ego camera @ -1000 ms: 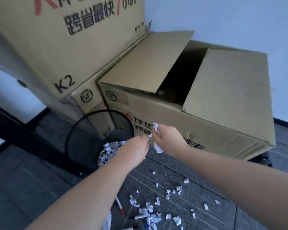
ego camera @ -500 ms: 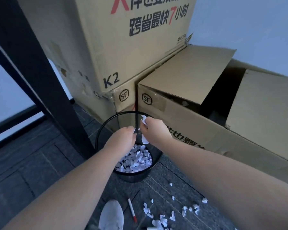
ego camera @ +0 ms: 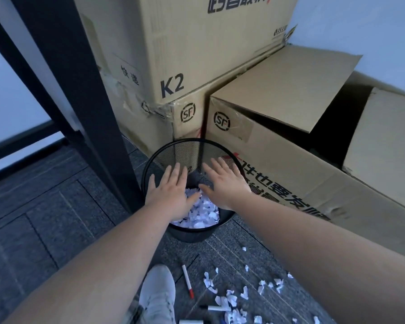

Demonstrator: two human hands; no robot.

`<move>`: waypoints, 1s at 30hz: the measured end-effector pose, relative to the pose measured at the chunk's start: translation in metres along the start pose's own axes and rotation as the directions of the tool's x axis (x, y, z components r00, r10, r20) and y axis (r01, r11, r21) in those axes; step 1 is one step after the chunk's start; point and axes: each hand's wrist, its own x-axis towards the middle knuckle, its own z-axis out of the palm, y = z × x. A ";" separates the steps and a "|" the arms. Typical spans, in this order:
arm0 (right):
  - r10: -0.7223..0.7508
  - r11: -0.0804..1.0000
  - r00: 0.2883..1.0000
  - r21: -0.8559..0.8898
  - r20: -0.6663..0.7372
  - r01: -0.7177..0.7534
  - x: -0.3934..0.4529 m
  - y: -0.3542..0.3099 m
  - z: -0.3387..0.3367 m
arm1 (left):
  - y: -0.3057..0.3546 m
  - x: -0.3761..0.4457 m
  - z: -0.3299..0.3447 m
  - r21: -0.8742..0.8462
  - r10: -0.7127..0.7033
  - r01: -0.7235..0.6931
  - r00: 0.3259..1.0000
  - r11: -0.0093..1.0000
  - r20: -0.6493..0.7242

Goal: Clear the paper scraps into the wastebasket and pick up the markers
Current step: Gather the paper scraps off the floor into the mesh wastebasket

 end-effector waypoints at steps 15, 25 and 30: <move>0.048 0.990 0.998 -0.129 -0.033 -0.052 -0.075 0.005 -0.078 | 0.027 -0.054 -0.080 -0.004 0.070 -0.070 0.997 0.998 -0.023; 0.131 0.970 0.982 -0.184 -0.139 -0.156 -0.165 -0.005 -0.161 | 0.052 -0.119 -0.149 -0.004 0.171 -0.172 0.979 0.985 -0.114; 0.162 0.969 0.975 -0.163 -0.150 -0.186 -0.194 0.003 -0.155 | 0.077 -0.139 -0.141 0.062 0.233 -0.228 0.967 0.972 -0.106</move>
